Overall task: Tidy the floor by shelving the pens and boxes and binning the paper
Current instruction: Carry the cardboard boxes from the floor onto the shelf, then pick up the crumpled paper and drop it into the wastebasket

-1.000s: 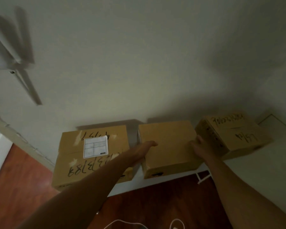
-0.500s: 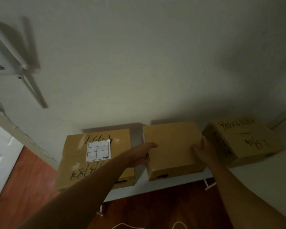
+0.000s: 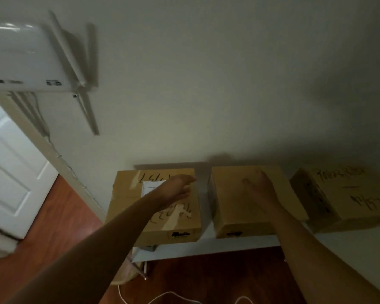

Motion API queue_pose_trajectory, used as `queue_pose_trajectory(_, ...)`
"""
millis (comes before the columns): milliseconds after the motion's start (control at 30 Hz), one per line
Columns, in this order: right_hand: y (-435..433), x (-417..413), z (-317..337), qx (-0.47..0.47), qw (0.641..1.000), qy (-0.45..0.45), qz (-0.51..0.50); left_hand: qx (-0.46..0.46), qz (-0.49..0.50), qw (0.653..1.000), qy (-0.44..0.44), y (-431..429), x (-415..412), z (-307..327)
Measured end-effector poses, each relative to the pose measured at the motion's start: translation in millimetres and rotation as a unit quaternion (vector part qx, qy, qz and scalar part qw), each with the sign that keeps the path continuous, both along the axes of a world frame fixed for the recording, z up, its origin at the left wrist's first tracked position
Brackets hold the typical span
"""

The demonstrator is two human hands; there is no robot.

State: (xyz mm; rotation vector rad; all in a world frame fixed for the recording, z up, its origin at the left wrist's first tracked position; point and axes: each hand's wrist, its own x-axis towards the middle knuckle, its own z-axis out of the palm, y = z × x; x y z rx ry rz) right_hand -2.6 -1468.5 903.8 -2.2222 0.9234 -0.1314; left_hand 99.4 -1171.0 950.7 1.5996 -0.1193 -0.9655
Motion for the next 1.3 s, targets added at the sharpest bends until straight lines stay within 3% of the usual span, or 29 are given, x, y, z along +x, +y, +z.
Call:
queue_pose_trajectory(167,66.3,35.7,22.5,-0.019,0.996,-0.035,0.082,-0.036,0.040,0.998,-0.022,64.8,6.3,8.3)
queue_pose_trajectory(367,170.5,74.3,40.8,0.015,0.986,-0.049,0.162,-0.073,0.166,0.982,-0.060,178.1,17.7,2.8)
queue_pose_trajectory(700,377.8,119.3,46.2,0.028,0.965,-0.044,0.255,-0.016,0.254,0.964,-0.083,426.5,11.1,-4.8)
queue_pose_trajectory(1000,601.8,136.7,17.8,0.029,0.941,-0.021,0.337,-0.012,0.396,0.915,-0.070,677.9,-35.0,-18.1)
queue_pose_trajectory(1300,758.7,152.7,-39.4,0.029,0.903,0.030,0.427,0.025,0.504,0.863,-0.029,839.1,-92.0,-44.2)
